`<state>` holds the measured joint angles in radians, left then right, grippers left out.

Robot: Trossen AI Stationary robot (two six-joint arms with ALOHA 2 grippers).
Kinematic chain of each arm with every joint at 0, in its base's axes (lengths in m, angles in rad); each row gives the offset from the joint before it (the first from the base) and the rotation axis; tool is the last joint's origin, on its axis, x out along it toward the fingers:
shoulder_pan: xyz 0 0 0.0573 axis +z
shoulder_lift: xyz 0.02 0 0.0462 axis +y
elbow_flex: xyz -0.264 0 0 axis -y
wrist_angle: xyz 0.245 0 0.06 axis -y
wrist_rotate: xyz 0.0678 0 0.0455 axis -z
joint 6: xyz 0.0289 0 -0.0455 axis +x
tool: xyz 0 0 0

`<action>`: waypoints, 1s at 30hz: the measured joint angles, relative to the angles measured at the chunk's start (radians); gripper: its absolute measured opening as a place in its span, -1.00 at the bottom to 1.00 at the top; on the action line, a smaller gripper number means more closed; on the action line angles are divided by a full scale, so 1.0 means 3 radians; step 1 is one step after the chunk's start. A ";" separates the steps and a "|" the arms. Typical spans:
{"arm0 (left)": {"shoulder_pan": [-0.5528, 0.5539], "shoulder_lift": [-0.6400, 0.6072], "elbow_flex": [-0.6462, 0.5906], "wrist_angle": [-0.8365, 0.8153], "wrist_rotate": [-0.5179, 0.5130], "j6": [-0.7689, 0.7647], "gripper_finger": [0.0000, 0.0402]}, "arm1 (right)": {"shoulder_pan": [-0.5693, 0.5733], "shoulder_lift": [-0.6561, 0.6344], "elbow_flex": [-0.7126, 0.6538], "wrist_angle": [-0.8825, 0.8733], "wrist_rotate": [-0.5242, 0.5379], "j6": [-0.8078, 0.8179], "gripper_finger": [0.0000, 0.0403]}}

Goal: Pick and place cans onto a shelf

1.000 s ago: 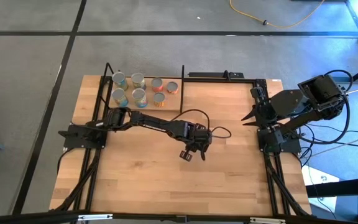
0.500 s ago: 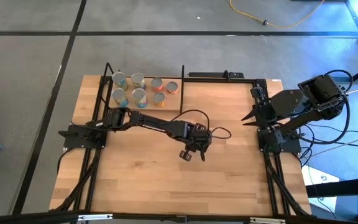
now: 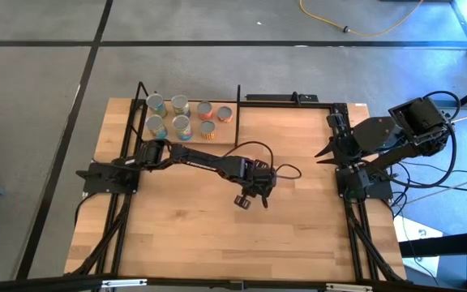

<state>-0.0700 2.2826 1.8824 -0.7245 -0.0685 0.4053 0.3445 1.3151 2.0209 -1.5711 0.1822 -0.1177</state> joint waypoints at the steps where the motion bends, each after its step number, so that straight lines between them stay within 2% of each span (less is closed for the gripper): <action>1: 0.0000 0.0000 0.0000 0.0006 -0.0011 0.0005 -0.74 | 0.0000 0.0000 0.0000 0.0000 0.0000 0.0000 -0.66; 4: 0.0005 0.0000 0.0000 0.0007 -0.0078 0.0051 -0.74 | -0.0001 0.0000 0.0000 0.0000 0.0000 0.0000 -0.66; 17: 0.0066 0.0006 0.0000 0.0002 0.0156 0.0050 -0.74 | 0.0001 0.0000 0.0000 0.0000 0.0000 0.0000 -0.66; 30: 0.0064 0.0092 0.0005 0.0051 0.0127 0.0017 -0.73 | 0.0000 0.0000 0.0000 0.0000 0.0000 0.0000 -0.66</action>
<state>-0.0509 2.3100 1.8839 -0.7093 -0.0304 0.4104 0.3444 1.3151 2.0208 -1.5711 0.1822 -0.1177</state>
